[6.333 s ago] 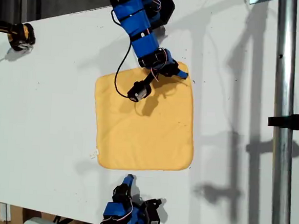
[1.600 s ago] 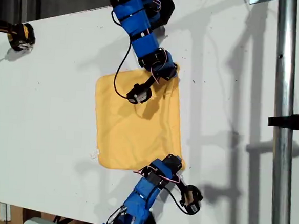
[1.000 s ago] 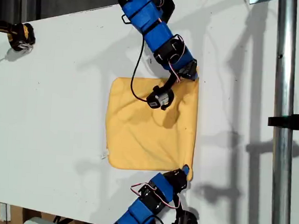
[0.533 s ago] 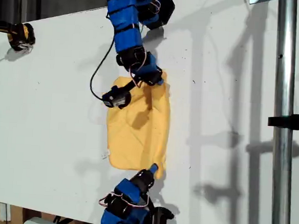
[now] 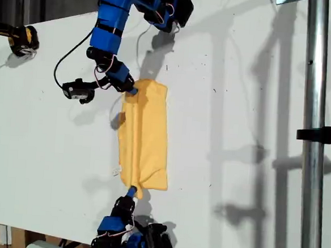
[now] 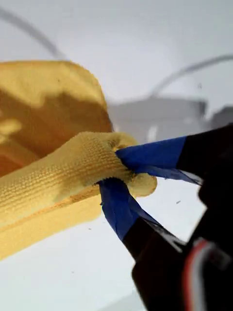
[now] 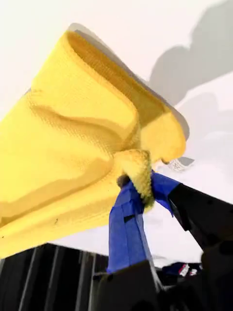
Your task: Grasp corners of a towel and fold twice.
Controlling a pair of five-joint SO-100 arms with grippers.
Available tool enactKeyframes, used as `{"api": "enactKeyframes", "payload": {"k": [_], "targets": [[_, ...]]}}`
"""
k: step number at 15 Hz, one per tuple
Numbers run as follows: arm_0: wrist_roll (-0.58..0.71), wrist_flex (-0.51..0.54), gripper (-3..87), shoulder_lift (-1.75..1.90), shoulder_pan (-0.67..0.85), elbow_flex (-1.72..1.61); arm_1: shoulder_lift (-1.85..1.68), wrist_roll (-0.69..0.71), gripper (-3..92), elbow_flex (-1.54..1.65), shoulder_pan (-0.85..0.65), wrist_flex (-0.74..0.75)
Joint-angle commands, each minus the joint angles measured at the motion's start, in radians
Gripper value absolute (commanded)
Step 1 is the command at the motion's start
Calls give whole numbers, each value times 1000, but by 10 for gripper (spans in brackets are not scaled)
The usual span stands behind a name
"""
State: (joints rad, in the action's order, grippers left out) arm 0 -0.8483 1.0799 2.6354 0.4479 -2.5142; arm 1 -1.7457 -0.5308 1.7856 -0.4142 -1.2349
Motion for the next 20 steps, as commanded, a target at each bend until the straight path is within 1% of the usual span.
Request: {"api": "enactKeyframes", "payload": {"k": [1, 3, 5, 7, 8, 9, 10, 11, 13, 15, 17, 20], "targets": [[58, -58, -15, 5, 101, 17, -49, 55, -1, -11, -120, 87], [120, -123, -15, -6, 160, 34, -51, 83, -1, -20, -224, 169], [175, -164, -15, -31, 225, 72, -54, 92, -1, -52, -311, 236], [204, -206, -15, -34, 273, 104, -80, 87, -1, -71, -370, 314], [210, -222, -15, -31, 284, 114, -101, 87, -1, -72, -376, 337], [210, -245, -15, 5, 284, 104, -135, 84, -1, -67, -368, 348], [207, -232, -15, 15, 281, 107, -172, 87, -1, -44, -347, 347], [192, -196, -15, 18, 270, 112, -209, 89, -1, -9, -322, 331], [130, -161, -15, 55, 190, 69, -279, 74, -1, 84, -255, 278], [55, -170, -15, 63, 110, 3, -318, 38, -1, 152, -176, 230], [-20, -195, -15, 63, 41, -69, -325, 0, -1, 207, -130, 195], [-115, -222, -15, 67, -14, -163, -311, -48, -1, 295, -78, 192]]}}
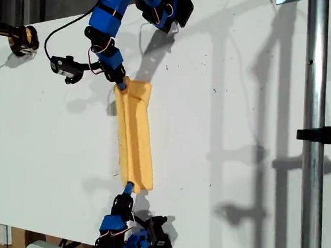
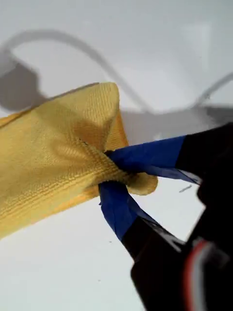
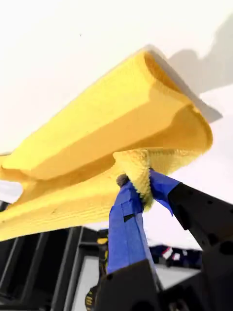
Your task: Grasp corners of a towel and fold twice.
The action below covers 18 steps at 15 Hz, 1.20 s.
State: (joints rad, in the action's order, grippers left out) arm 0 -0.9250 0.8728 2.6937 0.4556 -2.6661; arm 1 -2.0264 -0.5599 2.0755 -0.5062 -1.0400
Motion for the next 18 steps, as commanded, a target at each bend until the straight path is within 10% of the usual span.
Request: {"api": "enactKeyframes", "payload": {"k": [1, 14, 18], "targets": [[-58, -34, -15, 6, -32, -37, -11, -37, -1, 25, 31, 0], [-190, -94, -13, -583, -57, 143, 531, -123, 61, -183, 69, -67], [-199, 107, 306, -431, -109, 213, 497, -153, 330, -268, 75, -304]]}}
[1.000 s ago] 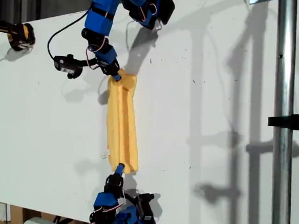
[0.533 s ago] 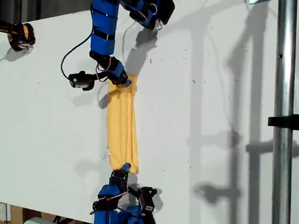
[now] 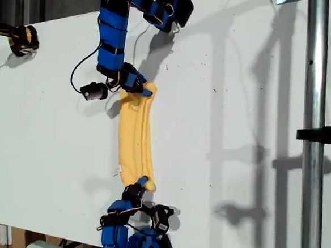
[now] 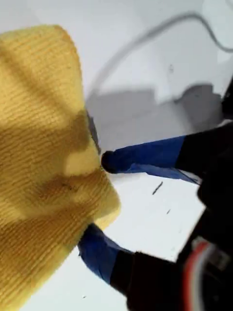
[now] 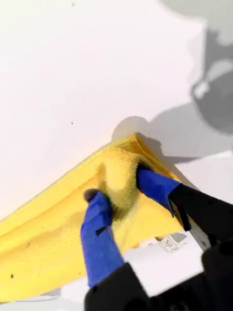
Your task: Grasp corners of a towel and fold twice.
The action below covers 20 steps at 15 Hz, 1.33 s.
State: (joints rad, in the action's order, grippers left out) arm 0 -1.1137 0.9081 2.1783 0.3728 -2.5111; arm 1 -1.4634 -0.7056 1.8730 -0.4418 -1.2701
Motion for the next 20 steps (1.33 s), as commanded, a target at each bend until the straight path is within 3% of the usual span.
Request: {"api": "enactKeyframes", "payload": {"k": [1, 5, 11, 16, 20], "targets": [[-9, 115, 311, 179, -43, 57, -110, -15, 334, -77, 14, -137], [-14, 265, 256, 658, -34, -41, -408, -40, 336, -55, -28, -273], [15, 305, 225, 1293, -52, -250, -1108, -213, 317, 308, -138, -305], [81, 153, 166, 1293, -175, -402, -1577, -479, 326, 727, 3, -195], [51, 143, 133, 1293, -287, -529, -1615, -495, 343, 775, 5, -155]]}}
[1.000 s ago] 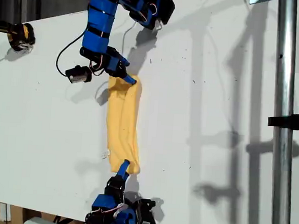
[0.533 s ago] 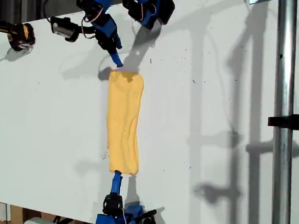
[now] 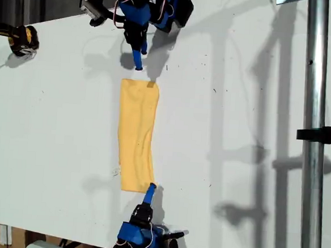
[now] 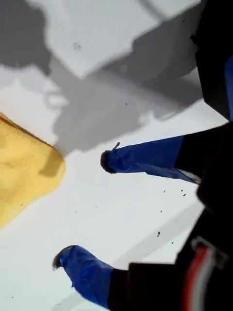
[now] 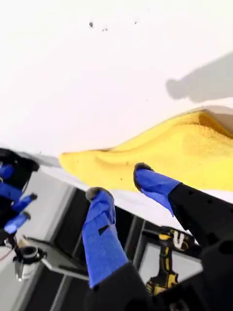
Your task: Grasp corners of a towel and fold twice.
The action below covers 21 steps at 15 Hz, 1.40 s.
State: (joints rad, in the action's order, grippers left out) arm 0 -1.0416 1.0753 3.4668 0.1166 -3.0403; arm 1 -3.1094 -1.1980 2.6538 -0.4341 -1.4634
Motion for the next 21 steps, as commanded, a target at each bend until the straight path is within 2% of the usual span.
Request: {"api": "enactKeyframes", "payload": {"k": [1, 6, 9, 12, 17, 21], "targets": [[-28, -38, 132, 5, -51, -18, 107, 3, 351, -2, -9, 94], [-34, -69, 156, 5, -75, -49, 864, 110, 395, -222, -127, 393], [-40, -60, 159, 5, -83, -44, 1169, 140, 400, -347, -153, 520], [-41, -55, 162, 5, -81, -43, 1434, 140, 414, -480, -161, 566], [-49, -38, 164, 5, -75, -41, 1706, 172, 419, -790, -124, 537], [-55, -31, 163, 5, -78, -40, 1916, 224, 319, -1072, -67, 511]]}}
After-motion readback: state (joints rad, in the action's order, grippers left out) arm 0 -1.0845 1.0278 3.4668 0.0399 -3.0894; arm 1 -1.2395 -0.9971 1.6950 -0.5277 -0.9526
